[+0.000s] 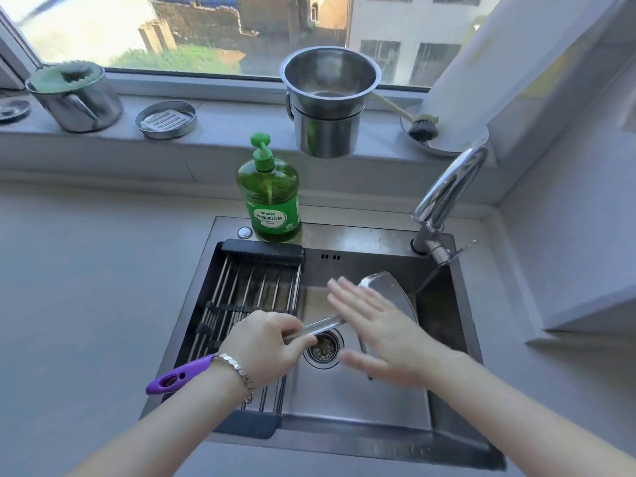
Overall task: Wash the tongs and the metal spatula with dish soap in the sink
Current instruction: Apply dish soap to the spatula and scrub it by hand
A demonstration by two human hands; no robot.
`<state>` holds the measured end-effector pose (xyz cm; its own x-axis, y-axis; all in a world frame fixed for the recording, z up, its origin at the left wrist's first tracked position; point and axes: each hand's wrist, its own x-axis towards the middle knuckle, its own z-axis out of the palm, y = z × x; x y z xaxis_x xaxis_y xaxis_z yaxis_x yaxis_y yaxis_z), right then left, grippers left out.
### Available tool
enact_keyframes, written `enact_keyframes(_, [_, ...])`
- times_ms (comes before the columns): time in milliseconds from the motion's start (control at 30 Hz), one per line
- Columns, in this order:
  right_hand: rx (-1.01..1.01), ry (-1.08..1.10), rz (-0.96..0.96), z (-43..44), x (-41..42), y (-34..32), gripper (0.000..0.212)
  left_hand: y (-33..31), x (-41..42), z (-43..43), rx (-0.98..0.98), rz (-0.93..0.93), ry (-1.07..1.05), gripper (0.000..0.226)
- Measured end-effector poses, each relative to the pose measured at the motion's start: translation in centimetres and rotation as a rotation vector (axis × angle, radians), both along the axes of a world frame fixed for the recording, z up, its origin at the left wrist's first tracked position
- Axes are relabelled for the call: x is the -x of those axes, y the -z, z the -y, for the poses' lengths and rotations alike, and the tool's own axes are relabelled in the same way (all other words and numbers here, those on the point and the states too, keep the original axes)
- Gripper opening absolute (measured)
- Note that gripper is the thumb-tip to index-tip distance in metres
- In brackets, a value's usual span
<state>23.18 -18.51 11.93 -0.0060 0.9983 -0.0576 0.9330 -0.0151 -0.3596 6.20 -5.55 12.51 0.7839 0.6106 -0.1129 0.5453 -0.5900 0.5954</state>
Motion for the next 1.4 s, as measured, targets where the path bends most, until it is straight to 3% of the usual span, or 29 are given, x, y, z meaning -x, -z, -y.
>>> enact_keyframes(67, [-0.002,0.216,-0.096,0.0,-1.6,-0.3,0.103,0.1,0.0,0.1,0.036,0.041,-0.019,0.041])
enact_keyframes(233, [0.004,-0.001,-0.006,0.5,-0.3,0.0,0.095,0.4,0.1,0.3,0.047,0.045,-0.008,0.046])
enact_keyframes(333, [0.012,0.259,-0.136,0.5,-2.4,0.1,0.11,0.4,0.1,0.4,0.071,0.08,-0.018,0.053])
enact_keyframes(467, [0.007,0.011,-0.035,0.6,-0.4,0.0,0.102,0.4,0.2,0.4,0.04,0.058,0.007,0.06])
enact_keyframes(600, [0.024,0.235,-0.093,0.5,-2.3,0.3,0.111,0.4,0.2,0.1,0.119,0.066,-0.017,0.051])
enact_keyframes(733, [-0.039,0.048,0.063,1.0,-0.2,0.6,0.093,0.6,0.1,0.4,0.212,0.054,-0.091,0.036])
enact_keyframes(867, [-0.044,0.26,-0.007,1.3,-1.1,0.9,0.098,0.9,-0.2,0.5,0.215,0.076,-0.147,0.025])
enact_keyframes(967, [-0.031,0.207,0.054,1.4,0.3,1.1,0.087,0.9,-0.5,0.8,0.23,0.073,-0.155,0.022])
enact_keyframes(1100, [-0.044,0.392,0.002,1.8,-1.0,0.8,0.092,0.7,-0.7,0.8,0.228,0.089,-0.148,0.035])
enact_keyframes(1200, [-0.031,0.337,0.093,1.8,0.3,0.9,0.081,0.5,-0.7,0.8,0.223,0.092,-0.151,0.042])
enact_keyframes(1400, [-0.034,0.418,0.117,2.0,1.1,1.2,0.088,0.2,-0.6,1.0,0.213,0.086,-0.163,0.036])
